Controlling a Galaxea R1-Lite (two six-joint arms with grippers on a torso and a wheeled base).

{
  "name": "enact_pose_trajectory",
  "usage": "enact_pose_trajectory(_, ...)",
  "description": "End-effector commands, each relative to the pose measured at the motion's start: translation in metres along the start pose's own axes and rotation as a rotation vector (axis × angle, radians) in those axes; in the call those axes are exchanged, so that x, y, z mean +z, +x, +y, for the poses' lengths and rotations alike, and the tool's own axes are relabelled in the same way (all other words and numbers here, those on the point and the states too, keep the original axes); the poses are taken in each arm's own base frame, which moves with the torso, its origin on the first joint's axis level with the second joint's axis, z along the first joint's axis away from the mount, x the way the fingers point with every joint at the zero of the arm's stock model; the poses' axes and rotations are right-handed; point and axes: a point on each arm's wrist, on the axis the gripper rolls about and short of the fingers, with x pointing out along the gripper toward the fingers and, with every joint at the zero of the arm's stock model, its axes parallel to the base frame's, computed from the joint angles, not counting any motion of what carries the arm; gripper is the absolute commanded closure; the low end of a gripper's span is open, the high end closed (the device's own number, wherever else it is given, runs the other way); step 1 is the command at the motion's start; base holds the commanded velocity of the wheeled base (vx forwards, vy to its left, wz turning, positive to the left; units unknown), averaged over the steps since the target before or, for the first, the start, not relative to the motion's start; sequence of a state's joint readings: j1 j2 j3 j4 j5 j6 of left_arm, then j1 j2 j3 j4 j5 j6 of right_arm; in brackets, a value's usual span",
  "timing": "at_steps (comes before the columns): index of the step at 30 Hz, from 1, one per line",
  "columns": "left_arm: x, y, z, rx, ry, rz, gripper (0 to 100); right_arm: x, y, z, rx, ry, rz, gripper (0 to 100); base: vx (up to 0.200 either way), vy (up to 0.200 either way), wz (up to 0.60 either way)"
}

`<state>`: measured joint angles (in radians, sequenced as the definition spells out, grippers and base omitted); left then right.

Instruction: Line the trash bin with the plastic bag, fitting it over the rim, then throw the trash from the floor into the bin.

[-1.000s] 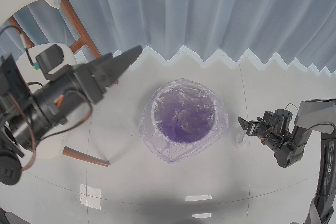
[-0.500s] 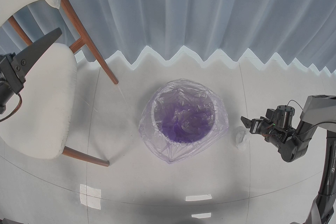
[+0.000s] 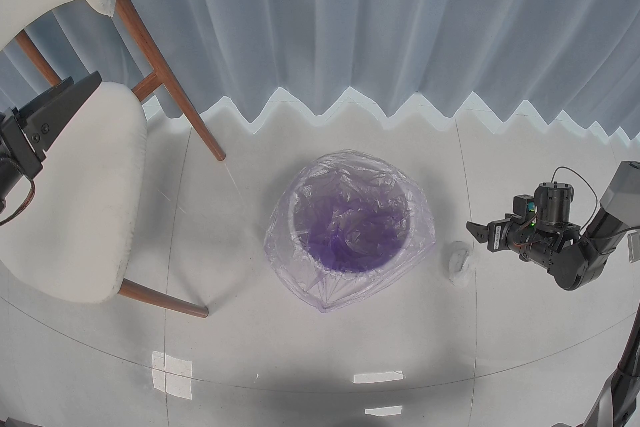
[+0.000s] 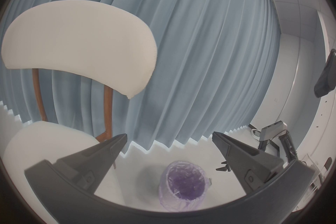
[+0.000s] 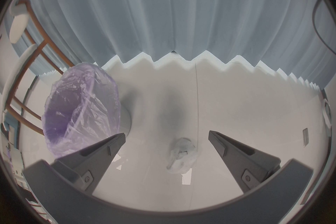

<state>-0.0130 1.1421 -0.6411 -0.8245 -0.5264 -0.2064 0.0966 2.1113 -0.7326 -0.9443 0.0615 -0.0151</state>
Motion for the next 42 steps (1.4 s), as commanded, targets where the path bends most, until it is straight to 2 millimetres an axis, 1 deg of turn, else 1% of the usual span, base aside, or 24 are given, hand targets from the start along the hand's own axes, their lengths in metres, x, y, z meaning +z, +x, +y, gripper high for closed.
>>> enact_pose_trajectory(1, -0.007, 0.007, 0.013, 0.003, 0.000, 0.024, 0, -0.002, -0.001, -0.004, -0.044, -0.011, 0.039, 0, 0.000, 0.000, 0.00)
enact_pose_trajectory(3, -0.006, 0.008, 0.011, -0.015, -0.012, 0.019, 0, -0.005, -0.001, -0.004, -0.058, -0.011, 0.056, 0, 0.000, 0.000, 0.00)
enact_pose_trajectory(6, 0.007, 0.012, 0.009, -0.041, -0.090, -0.016, 0, -0.014, 0.003, -0.004, -0.060, -0.010, 0.084, 0, 0.000, 0.000, 0.00)
enact_pose_trajectory(7, 0.013, 0.013, 0.007, -0.067, -0.150, -0.030, 0, -0.020, 0.007, -0.005, -0.062, -0.011, 0.102, 0, 0.000, -0.200, 0.00)
enact_pose_trajectory(8, 0.015, 0.013, 0.008, -0.073, -0.165, -0.030, 0, -0.021, 0.007, -0.005, -0.066, -0.011, 0.102, 0, 0.000, -0.200, 0.00)
enact_pose_trajectory(9, 0.018, 0.011, 0.007, -0.101, -0.203, -0.026, 0, -0.024, 0.011, -0.005, -0.076, -0.013, 0.112, 0, 0.000, -0.200, 0.00)
enact_pose_trajectory(11, 0.019, 0.007, 0.005, -0.134, -0.225, -0.016, 0, -0.028, 0.018, -0.004, -0.084, -0.017, 0.118, 0, 0.000, -0.200, 0.00)
enact_pose_trajectory(16, 0.023, 0.002, 0.001, -0.154, -0.215, -0.025, 0, -0.030, 0.033, 0.004, -0.098, -0.029, 0.117, 0, 0.000, -0.200, 0.00)
enact_pose_trajectory(17, 0.023, 0.002, 0.001, -0.155, -0.215, -0.025, 0, -0.030, 0.033, 0.004, -0.100, -0.029, 0.117, 0, 0.000, -0.200, 0.00)
enact_pose_trajectory(18, 0.024, 0.002, 0.000, -0.155, -0.211, -0.029, 0, -0.037, 0.041, 0.005, -0.116, -0.032, 0.130, 0, 0.000, -0.200, 0.00)
enact_pose_trajectory(19, 0.024, 0.002, 0.000, -0.155, -0.211, -0.029, 0, -0.037, 0.043, 0.005, -0.118, -0.032, 0.131, 0, 0.000, 0.000, 0.00)
enact_pose_trajectory(20, 0.026, 0.002, 0.000, -0.157, -0.207, -0.033, 0, -0.041, 0.051, 0.005, -0.123, -0.032, 0.136, 0, 0.000, 0.000, 0.00)
enact_pose_trajectory(22, 0.026, 0.002, 0.000, -0.157, -0.205, -0.035, 0, -0.047, 0.058, 0.005, -0.121, -0.035, 0.147, 0, 0.000, 0.000, 0.00)
enact_pose_trajectory(23, 0.026, 0.002, 0.000, -0.157, -0.205, -0.035, 0, -0.047, 0.058, 0.005, -0.121, -0.035, 0.147, 0, 0.000, 0.000, 0.00)
enact_pose_trajectory(24, 0.027, 0.000, -0.001, -0.158, -0.202, -0.038, 0, -0.054, 0.064, 0.007, -0.118, -0.036, 0.163, 0, 0.000, 0.000, 0.00)
enact_pose_trajectory(25, 0.027, 0.000, -0.001, -0.158, -0.202, -0.038, 0, -0.054, 0.064, 0.007, -0.118, -0.036, 0.163, 0, 0.000, 0.000, 0.00)
enact_pose_trajectory(26, 0.028, -0.002, -0.003, -0.160, -0.197, -0.044, 0, -0.063, 0.071, 0.009, -0.123, -0.041, 0.180, 0, 0.000, 0.000, 0.00)
enact_pose_trajectory(28, 0.030, -0.002, -0.004, -0.162, -0.194, -0.049, 0, -0.068, 0.077, 0.010, -0.121, -0.043, 0.182, 0, 0.000, 0.000, 0.00)
enact_pose_trajectory(32, 0.034, -0.001, -0.004, -0.165, -0.186, -0.060, 0, -0.071, 0.084, 0.020, -0.100, -0.052, 0.176, 0, 0.000, 0.000, 0.00)
enact_pose_trajectory(33, 0.034, -0.001, -0.005, -0.174, -0.188, -0.060, 0, -0.075, 0.090, 0.024, -0.091, -0.055, 0.179, 0, 0.000, 0.000, 0.00)
enact_pose_trajectory(35, 0.035, -0.002, -0.005, -0.174, -0.187, -0.060, 0, -0.080, 0.095, 0.029, -0.082, -0.059, 0.184, 0, 0.000, 0.000, 0.00)
enact_pose_trajectory(37, 0.035, -0.001, -0.005, -0.174, -0.188, -0.060, 0, -0.086, 0.100, 0.030, -0.078, -0.062, 0.193, 0, 0.000, 0.000, 0.00)
enact_pose_trajectory(42, 0.037, 0.000, -0.005, -0.176, -0.185, -0.064, 0, -0.089, 0.106, 0.030, -0.077, -0.056, 0.198, 0, 0.000, 0.000, 0.00)
